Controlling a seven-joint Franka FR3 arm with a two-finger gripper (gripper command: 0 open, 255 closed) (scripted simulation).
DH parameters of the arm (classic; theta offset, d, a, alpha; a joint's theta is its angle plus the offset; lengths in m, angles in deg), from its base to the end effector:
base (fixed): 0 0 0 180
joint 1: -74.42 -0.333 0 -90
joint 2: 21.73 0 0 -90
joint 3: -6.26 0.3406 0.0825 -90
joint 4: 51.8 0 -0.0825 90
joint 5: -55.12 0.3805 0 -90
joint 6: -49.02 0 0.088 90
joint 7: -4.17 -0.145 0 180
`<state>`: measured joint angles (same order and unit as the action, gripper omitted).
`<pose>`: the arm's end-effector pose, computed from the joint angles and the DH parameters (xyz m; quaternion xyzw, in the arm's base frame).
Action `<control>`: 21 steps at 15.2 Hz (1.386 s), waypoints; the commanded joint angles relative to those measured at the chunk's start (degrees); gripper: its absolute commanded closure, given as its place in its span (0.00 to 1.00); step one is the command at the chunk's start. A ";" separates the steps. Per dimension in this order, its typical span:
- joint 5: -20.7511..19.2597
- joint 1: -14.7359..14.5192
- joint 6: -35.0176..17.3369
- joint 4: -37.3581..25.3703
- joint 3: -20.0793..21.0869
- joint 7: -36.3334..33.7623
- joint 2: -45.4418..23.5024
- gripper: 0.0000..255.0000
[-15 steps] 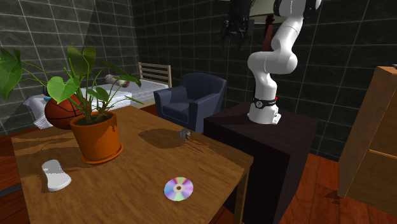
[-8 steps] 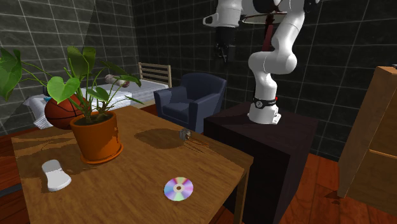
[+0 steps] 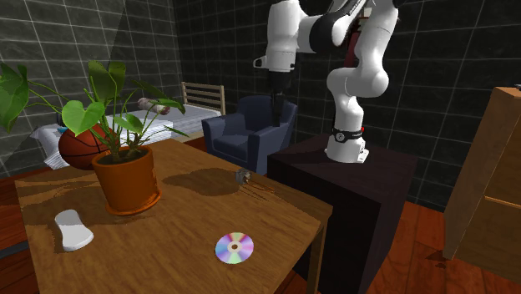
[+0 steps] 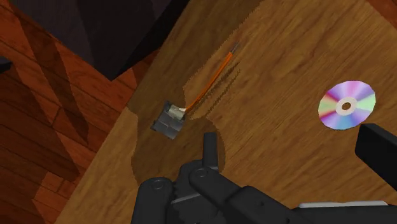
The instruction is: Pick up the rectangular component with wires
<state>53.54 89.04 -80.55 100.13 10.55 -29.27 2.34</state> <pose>0.3731 -0.0710 0.3666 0.9296 -0.3674 0.0191 0.0227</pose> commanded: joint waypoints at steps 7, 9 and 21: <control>-1.14 5.19 -16.54 1.25 -0.69 -11.08 -16.42 0.00; -1.54 6.24 -20.37 0.91 -1.17 -13.83 -20.90 0.00; 1.03 9.77 -38.78 -4.69 -4.75 -24.49 -46.28 0.00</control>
<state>54.27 98.40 -118.24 95.64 5.88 -53.78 -42.63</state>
